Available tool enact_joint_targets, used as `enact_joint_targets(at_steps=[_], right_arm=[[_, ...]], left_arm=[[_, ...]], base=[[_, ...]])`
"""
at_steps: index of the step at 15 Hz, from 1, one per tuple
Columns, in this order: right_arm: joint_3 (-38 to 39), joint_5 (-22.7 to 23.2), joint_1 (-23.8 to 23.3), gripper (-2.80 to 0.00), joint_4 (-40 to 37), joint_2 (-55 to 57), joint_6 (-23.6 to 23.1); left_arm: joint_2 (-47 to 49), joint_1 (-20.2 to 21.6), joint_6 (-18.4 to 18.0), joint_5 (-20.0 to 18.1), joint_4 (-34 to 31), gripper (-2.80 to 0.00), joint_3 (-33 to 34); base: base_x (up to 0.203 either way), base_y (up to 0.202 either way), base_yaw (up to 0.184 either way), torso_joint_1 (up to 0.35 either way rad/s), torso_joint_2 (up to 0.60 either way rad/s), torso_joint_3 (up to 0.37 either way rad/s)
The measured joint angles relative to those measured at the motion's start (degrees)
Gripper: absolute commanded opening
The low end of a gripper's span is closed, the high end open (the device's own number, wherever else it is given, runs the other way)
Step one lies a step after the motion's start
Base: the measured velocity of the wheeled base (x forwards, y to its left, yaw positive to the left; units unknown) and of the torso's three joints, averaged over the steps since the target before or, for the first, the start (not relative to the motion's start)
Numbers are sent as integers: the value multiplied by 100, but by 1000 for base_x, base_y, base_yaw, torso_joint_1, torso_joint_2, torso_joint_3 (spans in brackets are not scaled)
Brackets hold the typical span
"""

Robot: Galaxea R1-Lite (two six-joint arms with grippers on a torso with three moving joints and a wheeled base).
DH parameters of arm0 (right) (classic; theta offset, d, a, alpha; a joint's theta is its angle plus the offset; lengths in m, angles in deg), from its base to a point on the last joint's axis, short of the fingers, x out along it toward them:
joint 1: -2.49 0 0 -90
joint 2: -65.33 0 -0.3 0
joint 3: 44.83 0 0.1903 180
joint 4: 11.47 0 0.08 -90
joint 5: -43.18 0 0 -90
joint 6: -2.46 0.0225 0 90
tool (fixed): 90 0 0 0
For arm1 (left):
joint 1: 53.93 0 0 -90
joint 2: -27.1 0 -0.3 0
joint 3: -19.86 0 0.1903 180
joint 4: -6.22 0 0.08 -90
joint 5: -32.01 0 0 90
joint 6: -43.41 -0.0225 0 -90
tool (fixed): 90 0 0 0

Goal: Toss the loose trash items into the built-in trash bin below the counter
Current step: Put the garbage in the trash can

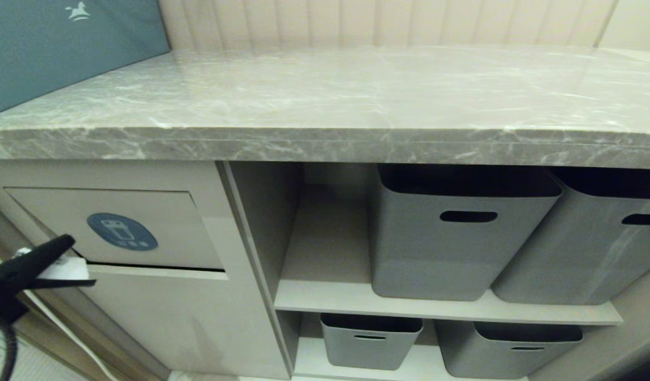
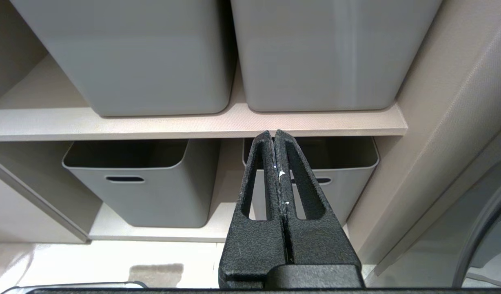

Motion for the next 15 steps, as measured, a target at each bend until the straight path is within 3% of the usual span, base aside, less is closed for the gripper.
enact_joint_targets(at_steps=[3,7,10,15], right_arm=[[0,0,0,-280,1,0,0],[0,0,0,-280,0,0,-2],[0,0,0,-280,0,0,0],[0,2,0,-280,-3,0,-2]], left_arm=[[766,145,-236,-71,1456,-280,904],[1438,1052,-277,-68,1944,-280,1362],[2173,1217,-257,-72,2675,-280,1445],[3792,1251,-103,-85,4461,-280,1534]], base=[[0,0,0,0,0,0],[0,0,0,0,0,0],[0,0,0,0,0,0],[0,0,0,0,0,0]])
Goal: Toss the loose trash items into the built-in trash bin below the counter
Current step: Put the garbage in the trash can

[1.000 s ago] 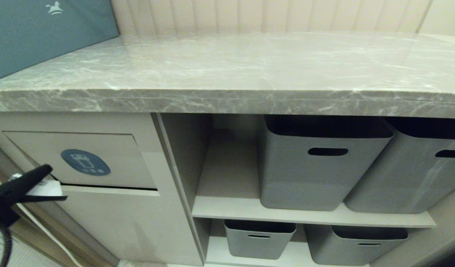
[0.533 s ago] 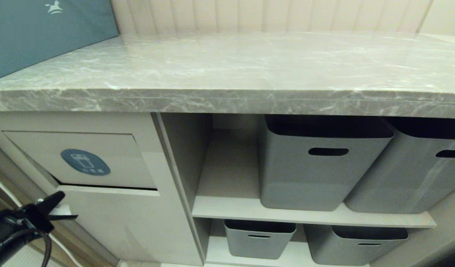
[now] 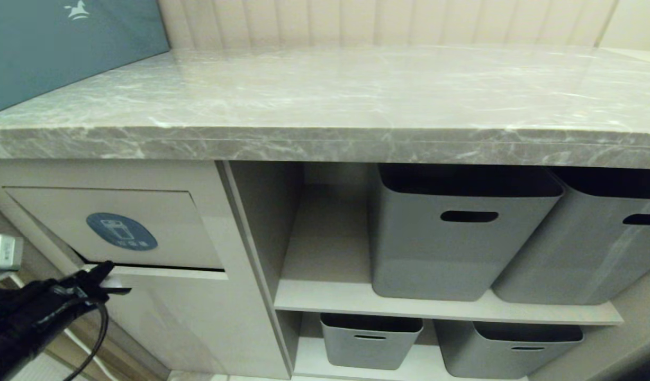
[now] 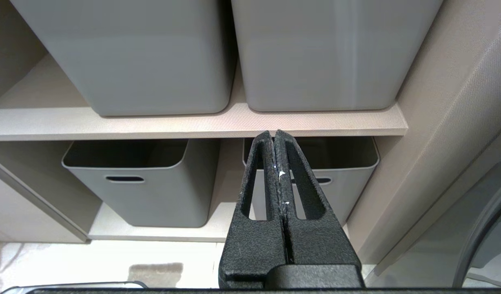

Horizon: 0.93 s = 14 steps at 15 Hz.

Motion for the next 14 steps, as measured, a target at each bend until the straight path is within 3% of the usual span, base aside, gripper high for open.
enact_joint_targets(at_steps=[4,14], right_arm=[[0,-2,0,-280,2,0,2],[0,-2,0,-280,3,0,0]], left_arm=[[1051,-34,24,-16,772,-280,-326],[1987,-378,152,-29,837,-280,-1217]], base=[[0,0,0,0,0,0],[0,0,0,0,0,0]])
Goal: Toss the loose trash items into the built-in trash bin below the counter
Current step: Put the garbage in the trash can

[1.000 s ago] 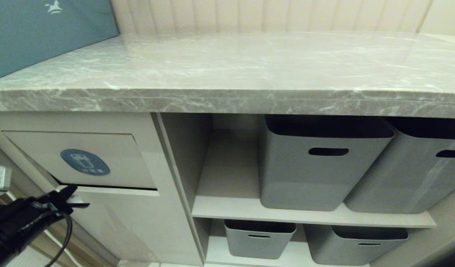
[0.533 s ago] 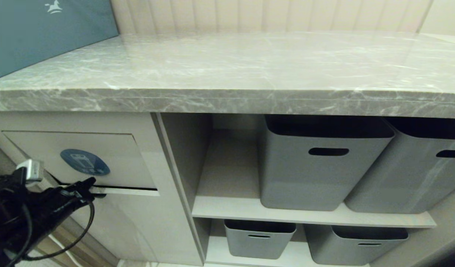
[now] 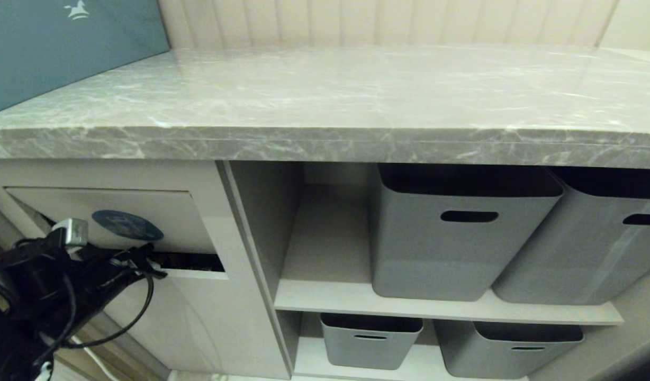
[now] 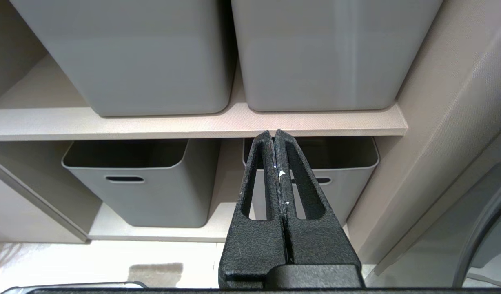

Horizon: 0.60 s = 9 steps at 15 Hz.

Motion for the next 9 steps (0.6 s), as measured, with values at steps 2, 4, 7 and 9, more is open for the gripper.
enact_joint_targets(at_steps=[2,4,7,9], right_arm=[[0,0,0,-280,0,0,0],[0,0,0,-280,0,0,0],[0,0,0,-280,-3,0,2],[0,0,0,-280,0,0,2]], left_arm=[[69,-5,2,0,-7,-280,-188],[103,-7,-9,0,-13,-280,-266],[125,-14,-6,5,-35,0,-307],[122,-33,29,2,-35,0,-313]], base=[[0,0,0,0,0,0],[0,0,0,0,0,0],[0,0,0,0,0,0],[0,0,0,0,0,0]])
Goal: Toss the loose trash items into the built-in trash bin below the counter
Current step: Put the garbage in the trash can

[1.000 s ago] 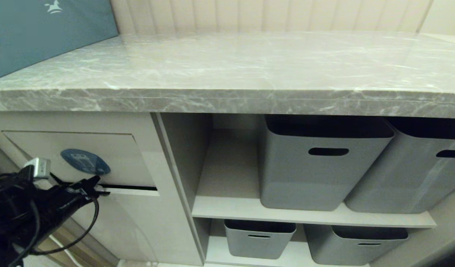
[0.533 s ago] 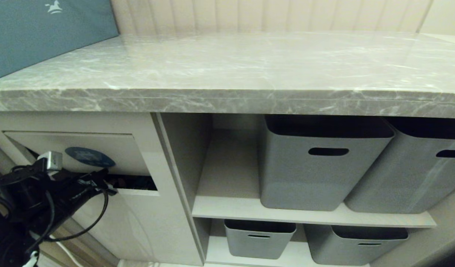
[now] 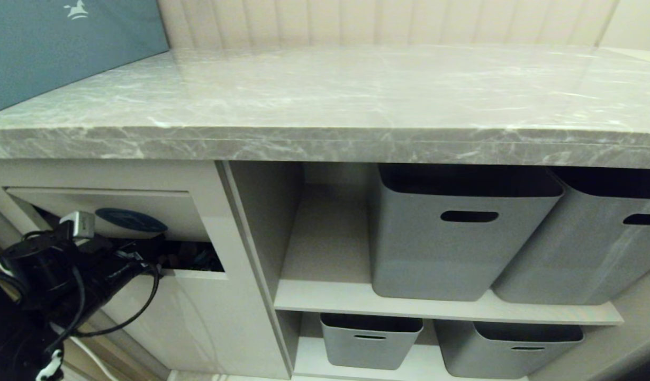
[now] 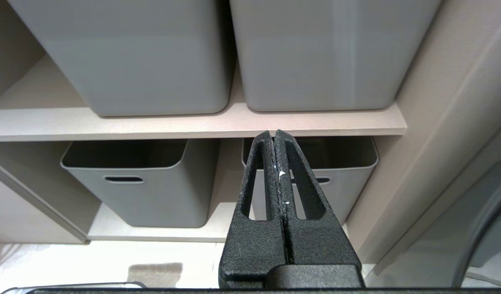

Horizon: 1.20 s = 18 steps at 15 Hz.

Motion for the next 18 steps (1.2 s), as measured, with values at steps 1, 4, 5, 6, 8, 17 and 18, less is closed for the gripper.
enact_joint_targets(at_steps=[1,4,5,6,8,17,18], right_arm=[[0,0,0,-280,0,0,-2],[0,0,0,-280,0,0,1],[0,0,0,-280,-1,0,1],[0,0,0,-280,-2,0,1],[0,0,0,-280,0,0,1],[0,0,0,-280,0,0,1],[0,0,0,-280,-2,0,-3]], left_arm=[[-5,-19,4,-2,0,0,6],[-29,-39,9,2,9,0,9],[-41,-41,9,2,9,0,11],[-55,-43,9,5,9,0,9],[-89,-39,9,5,11,0,0],[-342,-35,-11,55,18,0,178],[-406,-26,-13,61,37,0,291]], base=[[0,0,0,0,0,0],[0,0,0,0,0,0],[0,0,0,0,0,0],[0,0,0,0,0,0],[0,0,0,0,0,0],[0,0,0,0,0,0],[0,0,0,0,0,0]])
